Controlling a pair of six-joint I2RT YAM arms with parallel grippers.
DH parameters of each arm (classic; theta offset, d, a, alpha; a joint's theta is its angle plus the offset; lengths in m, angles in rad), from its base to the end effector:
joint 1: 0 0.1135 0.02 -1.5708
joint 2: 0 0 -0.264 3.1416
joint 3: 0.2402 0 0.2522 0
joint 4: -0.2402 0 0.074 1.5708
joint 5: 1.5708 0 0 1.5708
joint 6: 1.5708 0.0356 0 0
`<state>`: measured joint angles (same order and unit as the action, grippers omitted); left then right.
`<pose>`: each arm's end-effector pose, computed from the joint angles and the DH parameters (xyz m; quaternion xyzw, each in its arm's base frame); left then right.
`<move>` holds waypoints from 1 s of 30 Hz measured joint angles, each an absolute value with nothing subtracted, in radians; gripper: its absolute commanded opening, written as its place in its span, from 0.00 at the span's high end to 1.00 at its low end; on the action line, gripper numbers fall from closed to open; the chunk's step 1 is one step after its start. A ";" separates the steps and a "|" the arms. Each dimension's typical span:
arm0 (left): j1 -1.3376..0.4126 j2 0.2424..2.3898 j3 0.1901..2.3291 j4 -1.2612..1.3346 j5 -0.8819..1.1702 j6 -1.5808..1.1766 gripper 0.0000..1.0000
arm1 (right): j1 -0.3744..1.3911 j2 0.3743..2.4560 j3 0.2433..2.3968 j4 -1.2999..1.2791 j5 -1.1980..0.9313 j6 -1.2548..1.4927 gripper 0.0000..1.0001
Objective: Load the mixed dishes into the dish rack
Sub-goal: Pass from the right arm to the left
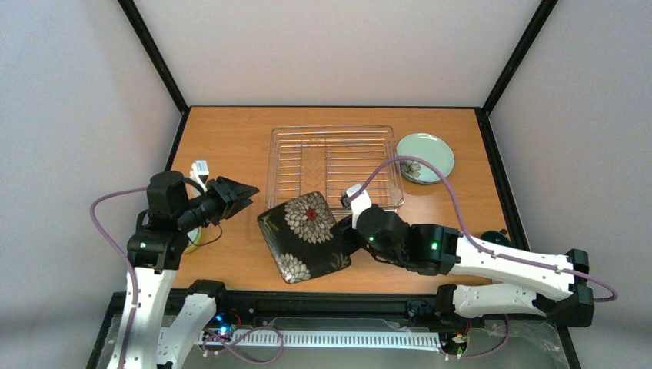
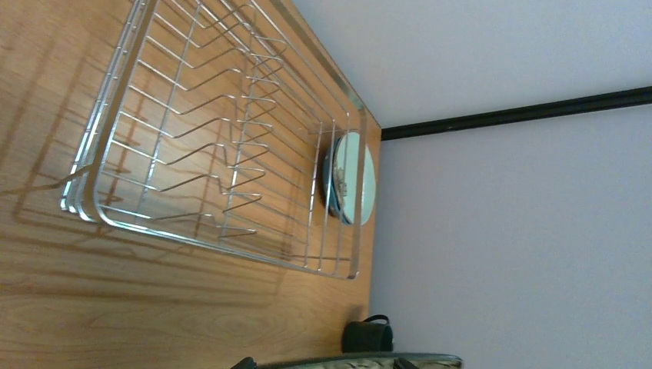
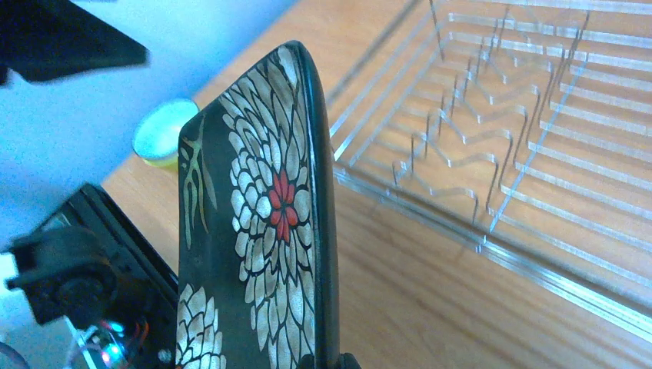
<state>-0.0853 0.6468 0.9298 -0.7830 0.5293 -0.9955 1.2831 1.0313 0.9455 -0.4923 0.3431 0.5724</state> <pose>0.1177 -0.0281 0.3484 -0.2450 0.8043 -0.4463 0.3065 0.0749 0.2110 0.3200 -0.2252 0.8406 0.2855 0.4015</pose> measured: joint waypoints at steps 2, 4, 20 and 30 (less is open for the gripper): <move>-0.085 0.672 0.953 -0.770 0.536 -1.015 0.00 | 1.283 1.026 0.998 -0.494 0.356 0.540 0.98; -0.085 0.699 0.978 -0.762 0.540 -1.029 0.00 | 1.283 1.025 1.044 -0.498 0.368 0.509 0.98; -0.085 0.937 1.187 -0.687 0.559 -1.183 0.00 | 1.283 1.025 1.120 -0.544 0.463 0.336 0.98; -0.085 1.031 1.189 -0.649 0.565 -1.100 0.00 | 1.268 1.025 1.124 -0.545 0.538 0.271 0.98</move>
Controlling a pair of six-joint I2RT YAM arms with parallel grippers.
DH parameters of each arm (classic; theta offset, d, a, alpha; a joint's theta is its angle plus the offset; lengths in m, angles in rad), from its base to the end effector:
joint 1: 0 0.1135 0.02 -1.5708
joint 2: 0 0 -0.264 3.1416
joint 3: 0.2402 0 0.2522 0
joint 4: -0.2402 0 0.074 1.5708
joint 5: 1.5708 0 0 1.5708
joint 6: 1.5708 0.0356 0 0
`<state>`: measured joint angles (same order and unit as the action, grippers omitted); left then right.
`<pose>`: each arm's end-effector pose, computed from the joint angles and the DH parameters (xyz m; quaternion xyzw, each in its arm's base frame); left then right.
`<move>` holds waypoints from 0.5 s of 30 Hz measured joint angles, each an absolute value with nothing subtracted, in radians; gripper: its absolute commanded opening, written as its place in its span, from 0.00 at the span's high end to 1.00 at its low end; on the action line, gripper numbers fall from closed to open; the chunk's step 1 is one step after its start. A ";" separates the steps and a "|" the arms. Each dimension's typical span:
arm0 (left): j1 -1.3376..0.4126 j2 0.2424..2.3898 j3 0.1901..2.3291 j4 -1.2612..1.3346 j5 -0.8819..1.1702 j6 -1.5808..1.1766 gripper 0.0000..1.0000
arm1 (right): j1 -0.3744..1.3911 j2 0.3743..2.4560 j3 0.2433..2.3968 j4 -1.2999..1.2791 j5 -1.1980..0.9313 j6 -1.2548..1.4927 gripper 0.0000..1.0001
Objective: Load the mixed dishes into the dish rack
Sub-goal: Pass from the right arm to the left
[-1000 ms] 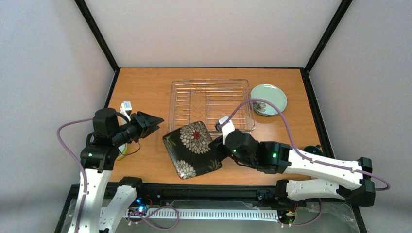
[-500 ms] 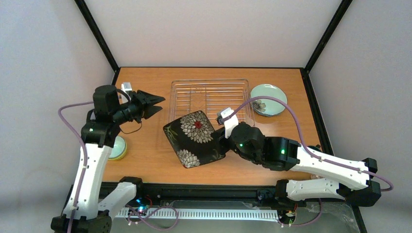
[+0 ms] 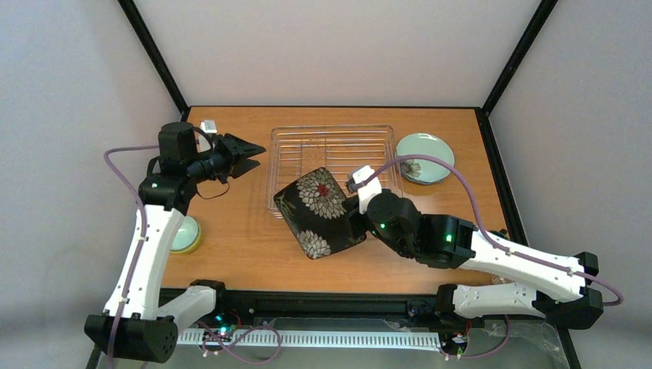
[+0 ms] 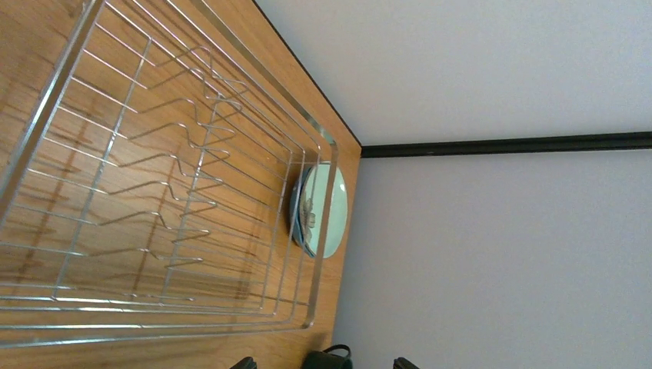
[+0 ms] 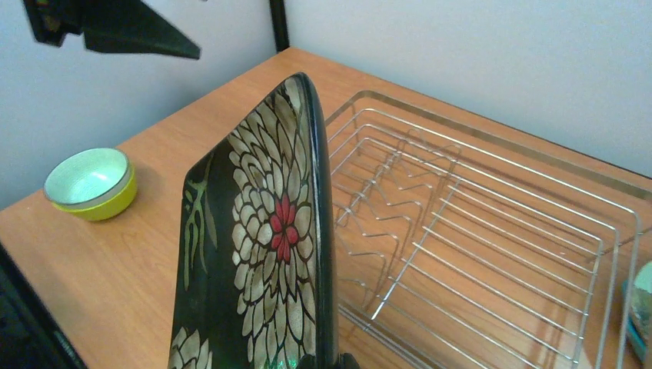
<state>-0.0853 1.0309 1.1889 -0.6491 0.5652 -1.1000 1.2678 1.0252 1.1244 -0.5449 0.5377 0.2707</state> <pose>0.2061 -0.0368 0.3887 -0.2750 0.7896 -0.4741 0.2758 0.0816 0.1999 0.3781 -0.2655 0.7840 0.1962 0.5257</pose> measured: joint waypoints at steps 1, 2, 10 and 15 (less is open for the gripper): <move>-0.085 1.037 1.189 -0.647 0.561 -1.073 0.00 | 1.256 1.025 1.129 -0.546 0.537 0.269 0.98; -0.085 1.041 1.189 -0.646 0.553 -1.045 0.00 | 1.245 1.026 1.134 -0.550 0.535 0.268 0.98; -0.085 0.981 1.135 -0.545 0.518 -0.890 0.00 | 1.060 1.060 1.237 -0.561 0.480 0.274 0.98; -0.085 0.951 1.045 -0.449 0.554 -0.834 0.00 | 0.970 1.125 1.288 -0.557 0.399 0.294 0.98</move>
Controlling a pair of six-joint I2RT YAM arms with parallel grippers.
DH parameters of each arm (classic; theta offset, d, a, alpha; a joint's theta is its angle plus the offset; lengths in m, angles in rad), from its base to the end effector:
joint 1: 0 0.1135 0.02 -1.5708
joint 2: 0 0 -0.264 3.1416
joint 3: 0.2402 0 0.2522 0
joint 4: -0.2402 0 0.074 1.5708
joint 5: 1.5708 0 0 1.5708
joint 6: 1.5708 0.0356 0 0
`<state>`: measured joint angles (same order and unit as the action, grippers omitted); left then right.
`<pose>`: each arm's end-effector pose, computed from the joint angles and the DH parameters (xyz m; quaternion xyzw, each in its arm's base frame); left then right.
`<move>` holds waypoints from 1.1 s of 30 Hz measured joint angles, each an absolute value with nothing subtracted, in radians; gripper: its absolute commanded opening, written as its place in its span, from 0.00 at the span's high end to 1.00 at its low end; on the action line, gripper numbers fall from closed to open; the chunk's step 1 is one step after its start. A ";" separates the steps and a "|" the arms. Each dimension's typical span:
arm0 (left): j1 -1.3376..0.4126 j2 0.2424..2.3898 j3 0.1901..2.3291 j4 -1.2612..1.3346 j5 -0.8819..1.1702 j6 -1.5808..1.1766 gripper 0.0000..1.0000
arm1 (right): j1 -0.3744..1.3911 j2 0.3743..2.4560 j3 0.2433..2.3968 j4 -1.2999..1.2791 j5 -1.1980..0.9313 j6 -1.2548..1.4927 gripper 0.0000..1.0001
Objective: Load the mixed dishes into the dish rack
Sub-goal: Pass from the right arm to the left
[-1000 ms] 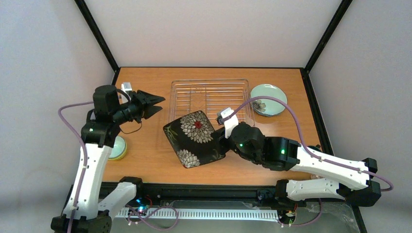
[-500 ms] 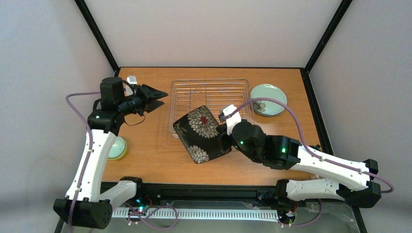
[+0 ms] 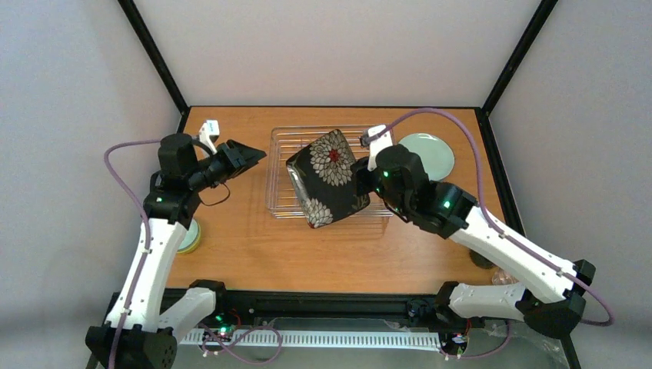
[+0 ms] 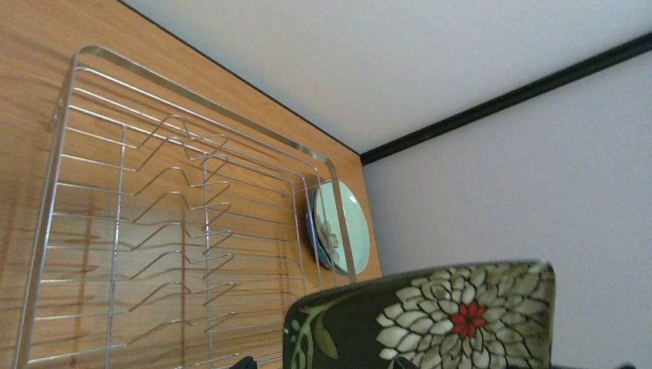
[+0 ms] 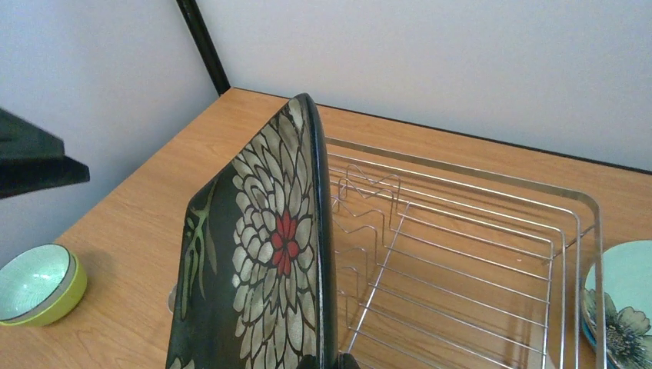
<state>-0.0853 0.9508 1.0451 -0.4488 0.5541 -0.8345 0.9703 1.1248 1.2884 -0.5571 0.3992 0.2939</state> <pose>0.2003 -0.0359 0.3750 -0.1434 0.7919 -0.4451 0.3928 0.1452 0.1875 0.4098 -0.1666 0.8055 0.1885 0.5365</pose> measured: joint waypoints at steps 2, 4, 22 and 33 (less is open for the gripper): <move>-0.085 0.951 1.020 -0.415 0.574 -0.815 0.00 | 0.939 1.155 1.307 -0.557 0.360 0.304 0.98; -0.085 0.951 0.999 -0.381 0.597 -0.802 0.00 | 0.915 1.180 1.324 -0.558 0.332 0.313 0.98; -0.085 0.974 0.857 -0.112 0.783 -0.746 0.00 | 0.774 1.266 1.466 -0.541 0.145 0.391 0.98; -0.085 1.069 0.851 0.028 0.851 -0.748 0.00 | 0.756 1.306 1.483 -0.535 0.098 0.412 0.98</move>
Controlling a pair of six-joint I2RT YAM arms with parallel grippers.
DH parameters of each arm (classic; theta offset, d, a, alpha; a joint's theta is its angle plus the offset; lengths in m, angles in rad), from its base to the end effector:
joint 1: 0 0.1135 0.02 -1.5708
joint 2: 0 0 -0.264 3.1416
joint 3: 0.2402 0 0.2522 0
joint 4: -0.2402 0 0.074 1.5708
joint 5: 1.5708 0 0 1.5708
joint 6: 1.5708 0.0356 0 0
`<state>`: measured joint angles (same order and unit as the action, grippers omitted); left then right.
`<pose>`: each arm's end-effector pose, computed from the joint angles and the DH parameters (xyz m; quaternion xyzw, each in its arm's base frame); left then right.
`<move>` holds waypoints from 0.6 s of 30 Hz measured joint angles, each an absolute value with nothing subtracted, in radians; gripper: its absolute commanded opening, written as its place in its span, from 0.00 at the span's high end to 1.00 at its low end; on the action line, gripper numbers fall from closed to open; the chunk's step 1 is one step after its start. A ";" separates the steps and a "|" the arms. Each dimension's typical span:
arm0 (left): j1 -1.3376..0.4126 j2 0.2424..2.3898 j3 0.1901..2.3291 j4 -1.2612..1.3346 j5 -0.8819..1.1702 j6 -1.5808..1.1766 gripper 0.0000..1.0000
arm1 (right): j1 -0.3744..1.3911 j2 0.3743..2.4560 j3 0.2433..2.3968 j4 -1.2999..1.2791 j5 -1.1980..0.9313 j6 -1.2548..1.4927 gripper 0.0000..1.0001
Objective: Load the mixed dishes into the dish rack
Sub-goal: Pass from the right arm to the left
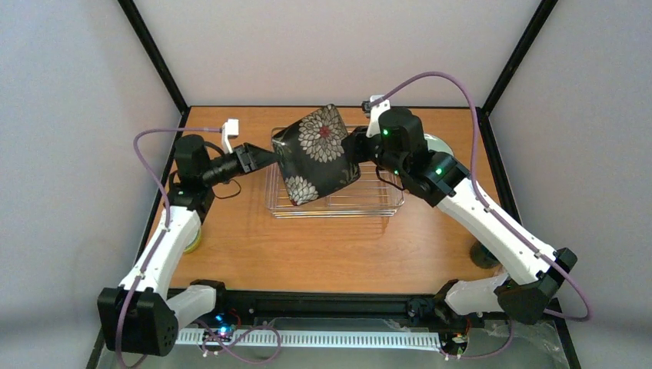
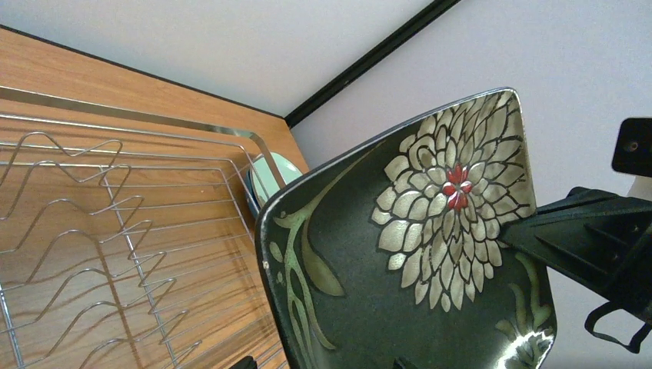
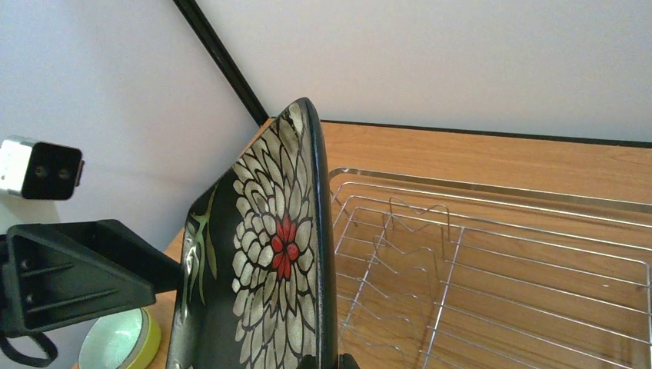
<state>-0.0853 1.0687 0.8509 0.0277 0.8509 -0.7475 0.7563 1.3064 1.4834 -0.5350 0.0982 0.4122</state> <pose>0.2376 -0.0472 0.3321 0.0203 0.7496 -0.5256 0.4018 0.2090 0.1924 0.4322 -0.1129 0.8134 0.2803 0.4971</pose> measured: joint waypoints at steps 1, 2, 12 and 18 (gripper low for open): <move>-0.085 1.075 0.850 0.034 0.855 -0.748 0.00 | 0.756 1.311 1.487 -0.533 0.094 0.413 0.98; -0.085 1.083 0.850 0.041 0.859 -0.748 0.00 | 0.756 1.314 1.491 -0.532 0.092 0.414 0.98; -0.085 1.146 0.847 0.134 0.888 -0.767 0.00 | 0.742 1.357 1.513 -0.512 0.058 0.434 0.98; -0.085 1.189 0.846 0.203 0.905 -0.809 0.00 | 0.735 1.385 1.513 -0.495 0.040 0.446 0.98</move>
